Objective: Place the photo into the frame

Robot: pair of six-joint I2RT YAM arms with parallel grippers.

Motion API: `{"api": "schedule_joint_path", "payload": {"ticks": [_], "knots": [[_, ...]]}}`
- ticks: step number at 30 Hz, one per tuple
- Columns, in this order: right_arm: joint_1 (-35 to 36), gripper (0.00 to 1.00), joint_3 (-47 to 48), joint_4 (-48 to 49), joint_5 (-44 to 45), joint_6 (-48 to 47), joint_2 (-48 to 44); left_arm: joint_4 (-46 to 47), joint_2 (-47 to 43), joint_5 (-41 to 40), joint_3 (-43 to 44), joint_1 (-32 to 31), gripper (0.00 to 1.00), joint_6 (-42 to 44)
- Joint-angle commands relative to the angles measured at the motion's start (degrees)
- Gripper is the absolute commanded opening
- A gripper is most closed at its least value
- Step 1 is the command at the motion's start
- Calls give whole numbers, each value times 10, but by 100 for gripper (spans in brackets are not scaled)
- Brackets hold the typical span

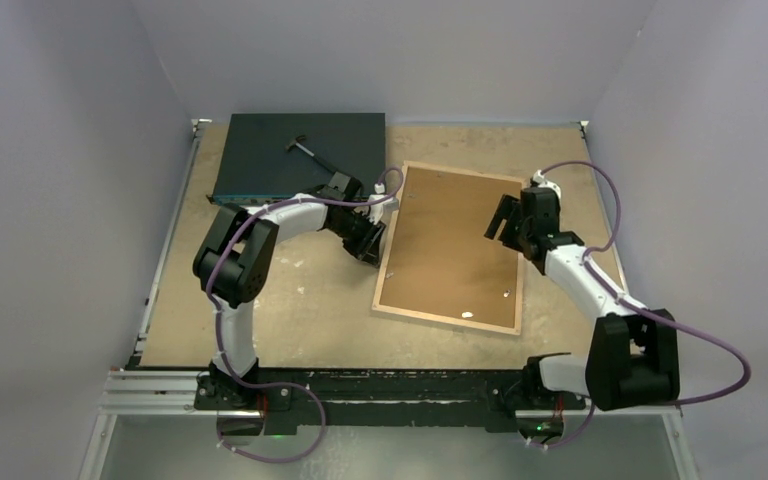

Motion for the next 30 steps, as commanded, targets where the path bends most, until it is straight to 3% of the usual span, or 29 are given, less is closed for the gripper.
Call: {"api": "schedule_joint_path", "payload": {"ticks": [1, 4, 5, 6, 8, 15, 19, 30], "knots": [[-3, 66, 58, 34, -6, -1, 49, -7, -27, 12, 19, 1, 25, 1], [-7, 15, 87, 47, -1, -4, 82, -7, -30, 12, 21, 3, 25, -1], [-11, 5, 92, 53, 1, -4, 91, -7, -30, 12, 21, 3, 25, -3], [-16, 3, 97, 58, 4, -2, 100, -7, -30, 12, 22, 3, 25, -4], [-24, 9, 104, 66, 8, -2, 120, -7, -29, 12, 24, 6, 24, -6], [-43, 7, 89, 106, -6, -1, 189, -12, -30, 10, 27, 7, 24, -8], [-45, 14, 72, 119, -23, -2, 215, -14, -31, 11, 29, 9, 24, -7], [-45, 12, 113, 111, -30, 2, 178, -19, -29, 14, 35, 10, 23, -8]]}}
